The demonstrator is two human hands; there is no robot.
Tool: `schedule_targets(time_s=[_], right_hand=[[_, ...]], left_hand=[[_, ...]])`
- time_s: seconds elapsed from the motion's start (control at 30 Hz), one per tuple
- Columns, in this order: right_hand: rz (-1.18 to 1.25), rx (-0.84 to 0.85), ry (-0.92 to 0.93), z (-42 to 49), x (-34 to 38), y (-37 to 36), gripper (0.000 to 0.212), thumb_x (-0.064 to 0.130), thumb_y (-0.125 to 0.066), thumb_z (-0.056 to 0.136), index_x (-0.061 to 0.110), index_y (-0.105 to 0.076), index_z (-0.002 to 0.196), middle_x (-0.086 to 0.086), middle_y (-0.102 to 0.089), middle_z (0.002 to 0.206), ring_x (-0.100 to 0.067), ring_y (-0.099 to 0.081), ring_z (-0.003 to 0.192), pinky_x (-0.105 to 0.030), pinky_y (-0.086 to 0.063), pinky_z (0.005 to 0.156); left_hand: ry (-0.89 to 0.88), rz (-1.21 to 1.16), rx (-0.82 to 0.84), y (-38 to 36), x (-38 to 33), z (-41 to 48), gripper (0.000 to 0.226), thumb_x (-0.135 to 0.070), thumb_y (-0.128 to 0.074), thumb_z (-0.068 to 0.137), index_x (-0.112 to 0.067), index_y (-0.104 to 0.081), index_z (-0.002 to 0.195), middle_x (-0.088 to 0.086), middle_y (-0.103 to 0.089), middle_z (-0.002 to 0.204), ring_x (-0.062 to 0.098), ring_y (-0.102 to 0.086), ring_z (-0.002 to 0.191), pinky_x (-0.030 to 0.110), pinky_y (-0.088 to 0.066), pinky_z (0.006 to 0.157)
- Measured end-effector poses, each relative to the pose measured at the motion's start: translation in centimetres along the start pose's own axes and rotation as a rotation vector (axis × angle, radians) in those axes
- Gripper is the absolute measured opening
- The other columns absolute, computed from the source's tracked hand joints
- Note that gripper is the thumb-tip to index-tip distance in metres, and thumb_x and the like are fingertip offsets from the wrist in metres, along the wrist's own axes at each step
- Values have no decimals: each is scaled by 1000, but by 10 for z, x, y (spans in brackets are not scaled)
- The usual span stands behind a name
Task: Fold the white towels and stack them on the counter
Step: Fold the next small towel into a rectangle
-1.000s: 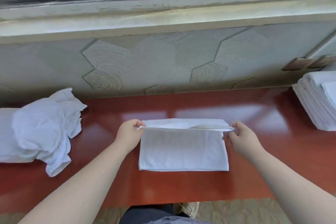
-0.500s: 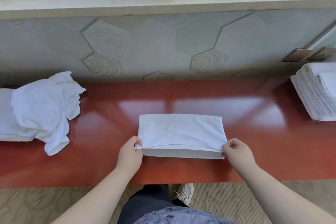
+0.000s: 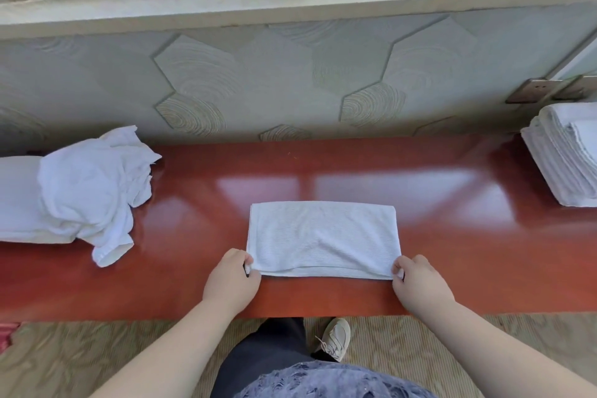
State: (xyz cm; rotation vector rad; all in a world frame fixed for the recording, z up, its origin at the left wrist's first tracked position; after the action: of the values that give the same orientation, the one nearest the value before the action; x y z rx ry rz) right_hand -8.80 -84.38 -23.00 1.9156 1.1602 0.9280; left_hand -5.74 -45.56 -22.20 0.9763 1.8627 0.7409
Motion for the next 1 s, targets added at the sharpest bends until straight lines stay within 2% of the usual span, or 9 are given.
schedule_targets(time_s=[0.1,0.23,0.3,0.33,0.43,0.57,0.63,0.83,1.0], right_hand=[[-174,-134,119,2,8,-2,20,40,-66,87,27,-64,102,3,-46,102,-23,-54,94,-35,-43,79],[-373,-112,294,2,25,-8,21,41,-60,92,25,-64,105,3,-58,103,-25,-57,98,-38,-42,82],[-440,-103,309,2,32,-6,14,33,-59,92,24,-63,102,2,-62,97,-27,-60,94,-40,-43,79],[-459,-101,312,1,35,-4,11,28,-67,86,22,-64,95,1,-63,90,-28,-62,87,-40,-44,74],[-436,-195,356,-2,36,-3,36,7,-88,46,17,-60,66,-1,-55,60,-29,-56,53,-34,-38,50],[-417,-242,421,-1,31,-1,47,-3,-86,30,17,-54,58,0,-47,53,-27,-49,44,-32,-26,49],[-431,-237,425,-1,25,0,47,-4,-85,32,18,-53,59,0,-46,54,-27,-48,45,-33,-25,51],[-557,-239,570,-13,6,-7,41,-1,-80,38,19,-55,64,0,-47,64,-27,-49,56,-36,-33,54],[-434,-270,458,-7,12,-2,23,25,-82,70,19,-60,67,0,-54,71,-29,-54,65,-41,-43,60]], left_hand=[[-132,304,-73,-3,-6,1,25,-52,-61,89,-35,-54,106,-13,-44,113,13,-54,99,36,-46,88],[-333,593,-84,-11,-15,2,23,-42,-60,95,-28,-61,114,-5,-53,112,19,-56,97,36,-44,82],[-405,647,-85,-11,-19,-2,12,-27,-71,89,-22,-69,100,-3,-61,97,20,-61,83,37,-45,73],[-426,666,-88,-11,-19,-2,10,-22,-75,84,-21,-70,92,-2,-61,89,20,-62,75,36,-45,68],[-461,703,-88,-8,-18,0,16,-12,-80,74,-20,-67,78,-3,-60,76,20,-59,60,34,-42,61],[-525,739,-151,1,-21,4,37,-4,-90,48,-18,-61,64,-2,-54,62,20,-52,47,31,-41,50],[-549,707,-166,7,-18,3,41,-3,-91,41,-16,-58,62,0,-52,61,21,-50,46,31,-40,47],[-598,753,-122,2,2,-12,38,-7,-91,43,-17,-62,66,1,-54,68,22,-50,51,29,-36,49],[-510,613,-137,-2,5,-10,17,-32,-75,73,-20,-64,77,-2,-52,89,21,-50,70,34,-40,61]])
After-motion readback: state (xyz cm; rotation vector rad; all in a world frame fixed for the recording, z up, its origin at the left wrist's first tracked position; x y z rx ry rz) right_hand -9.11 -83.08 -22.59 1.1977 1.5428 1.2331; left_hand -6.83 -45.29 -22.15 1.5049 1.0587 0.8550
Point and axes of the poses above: each hand's wrist, its own z-axis towards the middle knuckle, its own y-axis out of the back of the hand, x = y × z, the point moved 2 cm from there along z, towards the middle knuckle
